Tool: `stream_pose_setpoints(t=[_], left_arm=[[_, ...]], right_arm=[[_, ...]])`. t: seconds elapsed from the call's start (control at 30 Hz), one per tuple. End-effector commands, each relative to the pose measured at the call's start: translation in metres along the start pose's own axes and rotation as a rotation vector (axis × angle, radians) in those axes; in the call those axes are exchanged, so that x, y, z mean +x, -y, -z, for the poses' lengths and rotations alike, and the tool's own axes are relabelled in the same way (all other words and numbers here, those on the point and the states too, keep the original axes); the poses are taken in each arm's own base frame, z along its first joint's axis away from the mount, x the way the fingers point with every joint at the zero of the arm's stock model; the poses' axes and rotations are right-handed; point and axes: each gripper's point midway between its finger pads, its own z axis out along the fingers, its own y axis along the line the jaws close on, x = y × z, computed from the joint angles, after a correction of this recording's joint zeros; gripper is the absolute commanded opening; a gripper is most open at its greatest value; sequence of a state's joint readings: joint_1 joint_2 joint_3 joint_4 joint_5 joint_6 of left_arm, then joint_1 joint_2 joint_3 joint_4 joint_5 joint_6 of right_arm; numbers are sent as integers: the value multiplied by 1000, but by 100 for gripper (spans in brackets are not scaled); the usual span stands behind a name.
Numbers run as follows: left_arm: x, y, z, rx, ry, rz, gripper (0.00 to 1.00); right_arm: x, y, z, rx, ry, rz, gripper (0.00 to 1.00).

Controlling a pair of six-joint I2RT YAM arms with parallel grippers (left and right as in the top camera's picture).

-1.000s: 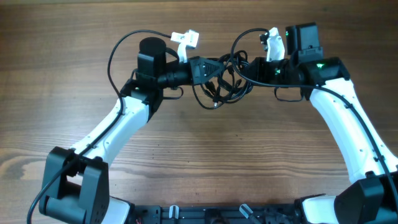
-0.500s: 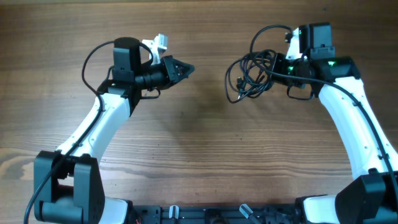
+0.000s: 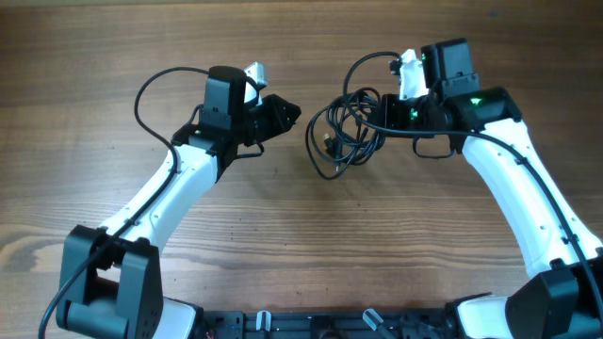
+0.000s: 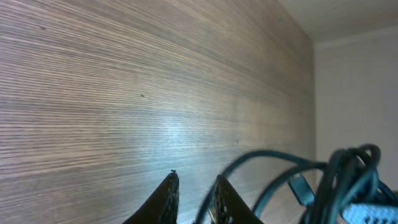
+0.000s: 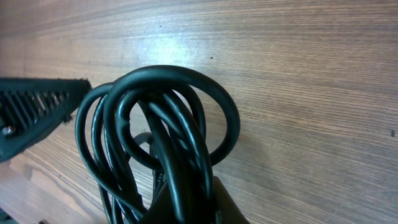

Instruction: Untangle cables

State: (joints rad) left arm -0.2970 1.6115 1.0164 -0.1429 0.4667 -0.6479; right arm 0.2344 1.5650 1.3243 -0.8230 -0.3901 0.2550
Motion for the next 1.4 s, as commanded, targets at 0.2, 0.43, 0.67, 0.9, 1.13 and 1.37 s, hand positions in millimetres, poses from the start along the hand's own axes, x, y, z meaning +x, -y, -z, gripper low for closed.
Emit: stream_pose_setpoints(t=[0.2, 0.43, 0.67, 0.9, 1.13, 1.37], left_arm=[[-2, -12, 3, -105, 45, -13, 24], [4, -6, -4, -136, 64, -50, 35], [7, 3, -8, -122, 73, -75, 48], [8, 5, -9, -120, 69, -78, 47], [21, 13, -18, -113, 47, -104, 47], [23, 11, -21, -116, 39, -104, 47]], right_arm=[[-2, -6, 2, -28, 3, 17, 31], [-7, -9, 2, -40, 22, 4, 40], [-40, -19, 6, -86, 146, -94, 44], [-45, -3, 5, 0, 181, -109, 44], [-28, 34, -37, 116, 71, -217, 43], [-21, 99, -57, 238, 28, -379, 29]])
